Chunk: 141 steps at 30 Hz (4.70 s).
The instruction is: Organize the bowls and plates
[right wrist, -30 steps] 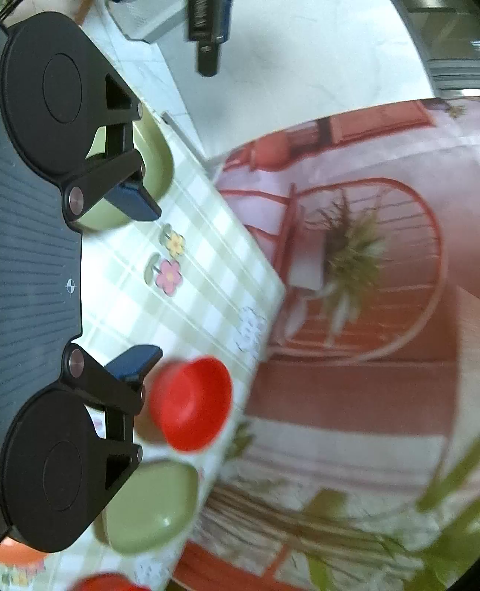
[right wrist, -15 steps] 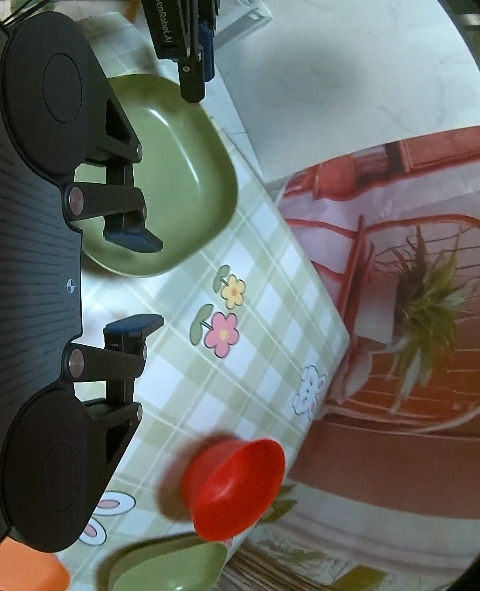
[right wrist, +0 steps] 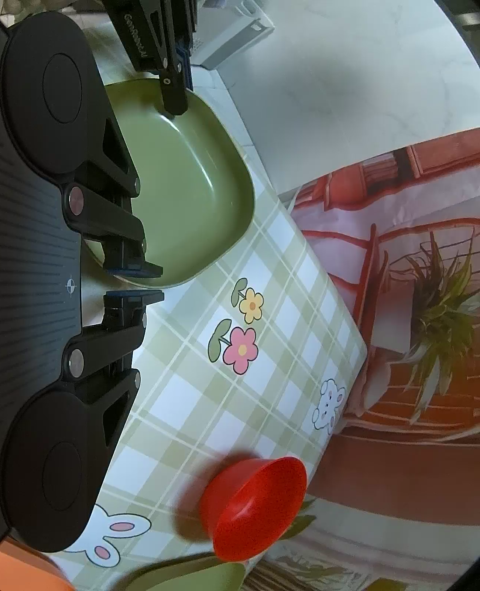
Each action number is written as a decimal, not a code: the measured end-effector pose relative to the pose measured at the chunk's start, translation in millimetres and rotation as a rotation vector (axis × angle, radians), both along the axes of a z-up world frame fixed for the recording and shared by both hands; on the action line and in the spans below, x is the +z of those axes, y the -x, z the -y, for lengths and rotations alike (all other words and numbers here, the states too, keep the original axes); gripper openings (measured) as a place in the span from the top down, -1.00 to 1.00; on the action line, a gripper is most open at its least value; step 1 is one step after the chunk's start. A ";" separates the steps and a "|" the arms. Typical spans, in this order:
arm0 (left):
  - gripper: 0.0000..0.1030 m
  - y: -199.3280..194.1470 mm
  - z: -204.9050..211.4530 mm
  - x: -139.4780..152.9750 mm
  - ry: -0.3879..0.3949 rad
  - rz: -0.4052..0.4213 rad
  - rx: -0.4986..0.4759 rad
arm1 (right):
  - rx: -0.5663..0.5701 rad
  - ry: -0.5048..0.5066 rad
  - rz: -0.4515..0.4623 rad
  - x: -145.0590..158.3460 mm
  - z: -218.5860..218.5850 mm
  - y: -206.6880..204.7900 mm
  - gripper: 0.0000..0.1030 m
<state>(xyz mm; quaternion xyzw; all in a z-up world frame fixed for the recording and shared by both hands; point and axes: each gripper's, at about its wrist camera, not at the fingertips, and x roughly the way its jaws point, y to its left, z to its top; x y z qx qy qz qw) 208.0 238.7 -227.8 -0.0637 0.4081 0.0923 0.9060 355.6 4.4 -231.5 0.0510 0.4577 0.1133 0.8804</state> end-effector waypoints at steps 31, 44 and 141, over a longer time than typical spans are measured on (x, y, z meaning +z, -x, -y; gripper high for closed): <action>0.85 17.3 113.2 65.0 -0.066 0.040 -0.156 | -0.305 -0.210 0.091 57.9 132.7 96.2 0.87; 0.85 -0.2 195.8 71.7 -0.096 0.048 -0.303 | -0.481 -0.281 0.127 45.3 217.7 153.2 0.87; 0.74 -42.9 293.5 14.7 -0.060 -0.076 -0.547 | -0.656 -0.231 -0.027 -3.5 286.8 219.7 0.89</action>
